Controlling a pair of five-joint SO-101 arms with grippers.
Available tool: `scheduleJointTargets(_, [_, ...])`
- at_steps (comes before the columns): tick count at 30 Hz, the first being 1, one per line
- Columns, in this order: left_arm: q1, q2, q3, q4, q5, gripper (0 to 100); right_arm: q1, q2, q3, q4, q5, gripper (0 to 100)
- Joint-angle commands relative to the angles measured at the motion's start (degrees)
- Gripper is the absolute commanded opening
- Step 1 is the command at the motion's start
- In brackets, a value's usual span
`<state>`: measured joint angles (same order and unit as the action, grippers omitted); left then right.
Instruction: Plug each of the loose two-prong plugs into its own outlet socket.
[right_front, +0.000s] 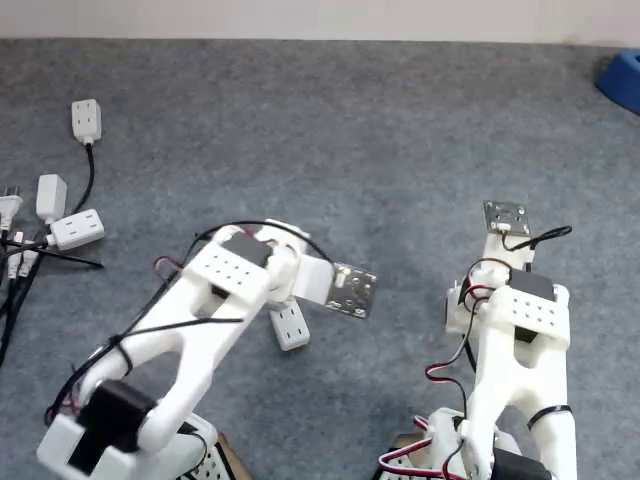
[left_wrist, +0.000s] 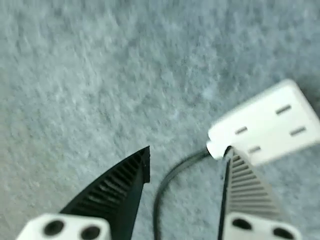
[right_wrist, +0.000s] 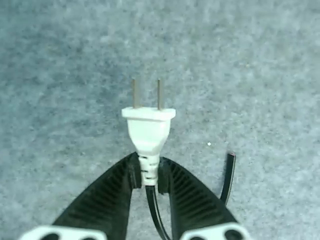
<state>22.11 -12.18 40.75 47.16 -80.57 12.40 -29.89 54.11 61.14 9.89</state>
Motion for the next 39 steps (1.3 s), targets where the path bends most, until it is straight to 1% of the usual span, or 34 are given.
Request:
scheduleJointTargets(1, [3.5, 2.8, -3.3, -0.4, -9.5, 25, -1.0, -1.5, -2.6, -0.7, 0.8, 0.8])
scheduleJointTargets(2, [3.8, 2.7, -3.2, 0.9, -9.5, 25, -1.5, -1.2, -2.6, -0.7, 1.0, 0.8])
scheduleJointTargets(8, [5.9, -1.3, -4.3, 15.4, -9.4, 25, -1.7, -1.1, -2.6, -1.7, 0.9, 0.8])
scheduleJointTargets(12, [5.6, -7.6, -5.0, 22.0, -9.3, 25, -1.7, -1.1, -2.6, -1.7, 0.7, 0.8])
scheduleJointTargets(14, [5.6, -10.0, -5.0, 24.0, -9.3, 24, -1.7, -1.1, -2.6, -1.7, 0.7, 0.8])
scheduleJointTargets(17, [5.0, -11.2, -5.1, 24.4, -7.7, 24, -1.7, -1.1, -2.5, -1.5, 0.7, 0.8])
scheduleJointTargets(21, [5.2, -10.7, -3.9, 24.2, -7.6, 24, -1.7, -1.1, -2.5, -1.5, 0.9, 0.8])
scheduleJointTargets(28, [7.6, -2.4, -3.6, 21.5, -7.6, 24, -1.7, -1.1, -2.5, -1.5, 1.1, 0.8])
scheduleJointTargets(34, [9.6, 2.1, -3.6, 21.4, -7.6, 24, -1.7, -1.1, -2.5, -1.5, 1.1, 0.8])
scheduleJointTargets(39, [9.9, 5.2, -3.3, 18.4, -7.6, 24, -1.7, -1.1, -2.5, -1.4, 1.1, 0.8])
